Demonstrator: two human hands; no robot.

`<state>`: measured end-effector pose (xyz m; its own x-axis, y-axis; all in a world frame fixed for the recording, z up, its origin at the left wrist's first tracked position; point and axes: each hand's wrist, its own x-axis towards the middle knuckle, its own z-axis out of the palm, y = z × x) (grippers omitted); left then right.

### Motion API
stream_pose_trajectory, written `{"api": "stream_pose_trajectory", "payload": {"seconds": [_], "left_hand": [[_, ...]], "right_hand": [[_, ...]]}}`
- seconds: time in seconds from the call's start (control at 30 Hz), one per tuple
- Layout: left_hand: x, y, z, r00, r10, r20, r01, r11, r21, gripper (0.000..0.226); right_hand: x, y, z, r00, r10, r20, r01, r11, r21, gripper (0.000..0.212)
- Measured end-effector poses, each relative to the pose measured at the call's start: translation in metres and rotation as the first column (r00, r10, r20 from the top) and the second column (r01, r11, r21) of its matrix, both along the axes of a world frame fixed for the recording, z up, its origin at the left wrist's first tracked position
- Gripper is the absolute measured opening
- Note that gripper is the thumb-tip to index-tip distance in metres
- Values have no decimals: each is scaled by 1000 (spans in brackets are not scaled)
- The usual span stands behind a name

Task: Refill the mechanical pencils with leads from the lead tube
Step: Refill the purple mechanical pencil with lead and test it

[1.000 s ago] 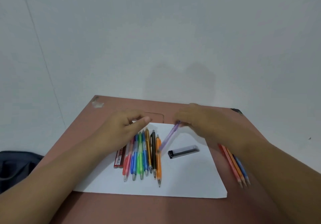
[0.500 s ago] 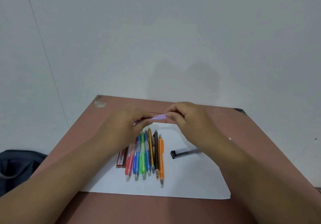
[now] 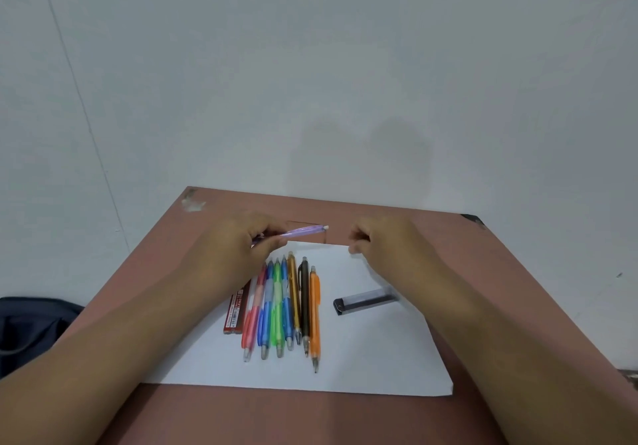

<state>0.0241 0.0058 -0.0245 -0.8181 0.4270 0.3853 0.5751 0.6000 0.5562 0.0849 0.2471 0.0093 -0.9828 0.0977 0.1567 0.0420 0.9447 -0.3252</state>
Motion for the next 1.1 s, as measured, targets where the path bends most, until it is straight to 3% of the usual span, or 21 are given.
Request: {"api": "stream_pose_trajectory", "payload": {"seconds": [0.17, 0.37, 0.73, 0.87, 1.1], "left_hand": [[-2, 0, -3, 1000, -10, 22, 10, 1000, -12, 15], [-3, 1, -3, 999, -43, 16, 43, 999, -15, 11], [-4, 0, -6, 998, -63, 5, 63, 998, -25, 6], [-3, 0, -4, 999, -49, -2, 49, 998, -42, 3], [-4, 0, -4, 999, -44, -3, 44, 998, -53, 7]], "right_hand": [[-13, 2, 5, 983, -15, 185, 7, 999, 46, 20], [-9, 13, -17, 999, 45, -14, -45, 999, 1, 17], [-9, 13, -16, 998, 57, 32, -58, 998, 35, 19], [-1, 8, -13, 999, 31, -27, -31, 999, -23, 18], [7, -15, -8, 966, 110, -232, -163, 961, -223, 11]]}}
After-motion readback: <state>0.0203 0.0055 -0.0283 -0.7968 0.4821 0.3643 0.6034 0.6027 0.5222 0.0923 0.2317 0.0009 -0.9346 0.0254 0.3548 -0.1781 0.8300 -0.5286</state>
